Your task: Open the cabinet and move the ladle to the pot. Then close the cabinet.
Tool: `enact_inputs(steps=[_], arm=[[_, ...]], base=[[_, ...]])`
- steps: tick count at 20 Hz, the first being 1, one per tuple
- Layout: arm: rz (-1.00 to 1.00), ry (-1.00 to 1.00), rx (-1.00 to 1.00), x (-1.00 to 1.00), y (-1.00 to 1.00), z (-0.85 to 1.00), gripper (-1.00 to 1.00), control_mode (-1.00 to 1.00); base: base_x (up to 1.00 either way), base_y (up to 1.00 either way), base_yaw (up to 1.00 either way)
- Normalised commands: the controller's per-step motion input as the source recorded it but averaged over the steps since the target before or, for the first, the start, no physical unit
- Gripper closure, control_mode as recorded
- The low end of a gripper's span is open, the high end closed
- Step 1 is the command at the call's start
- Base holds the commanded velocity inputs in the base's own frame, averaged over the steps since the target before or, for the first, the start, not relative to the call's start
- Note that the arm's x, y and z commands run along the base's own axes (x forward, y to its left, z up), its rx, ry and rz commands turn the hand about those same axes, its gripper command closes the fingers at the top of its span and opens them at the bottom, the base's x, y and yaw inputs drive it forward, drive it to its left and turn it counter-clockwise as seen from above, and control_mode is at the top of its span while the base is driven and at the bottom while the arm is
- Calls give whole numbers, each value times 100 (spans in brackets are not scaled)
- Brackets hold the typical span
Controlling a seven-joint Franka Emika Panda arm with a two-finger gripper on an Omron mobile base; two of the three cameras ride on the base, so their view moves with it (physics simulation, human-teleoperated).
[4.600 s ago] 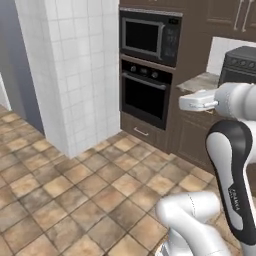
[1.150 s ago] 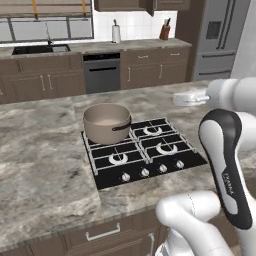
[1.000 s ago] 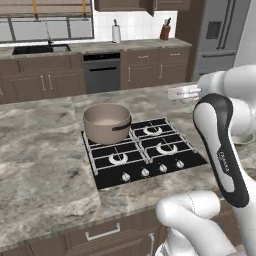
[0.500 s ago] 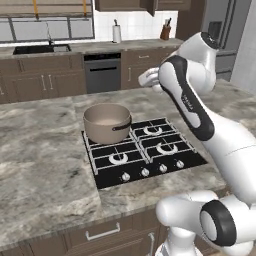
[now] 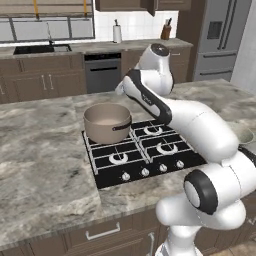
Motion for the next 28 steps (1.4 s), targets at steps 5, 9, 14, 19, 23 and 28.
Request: enact_inputs(steps=[5, 9, 14, 19, 23, 28], arm=[[0, 0, -11, 97, 10, -29, 100, -100], [0, 0, -10, 58, 25, -32, 100, -100], [0, 4, -6, 72, 43, -42, 100, -100], [0, 9, -5, 68, 31, -39, 100, -100], [0, 7, -3, 73, 19, -44, 100, -100], [0, 7, -2, 55, 11, -40, 100, -100]], base=[[0, 0, 0], [0, 0, 0], [0, 0, 0], [0, 0, 0], [0, 0, 0], [0, 0, 0]])
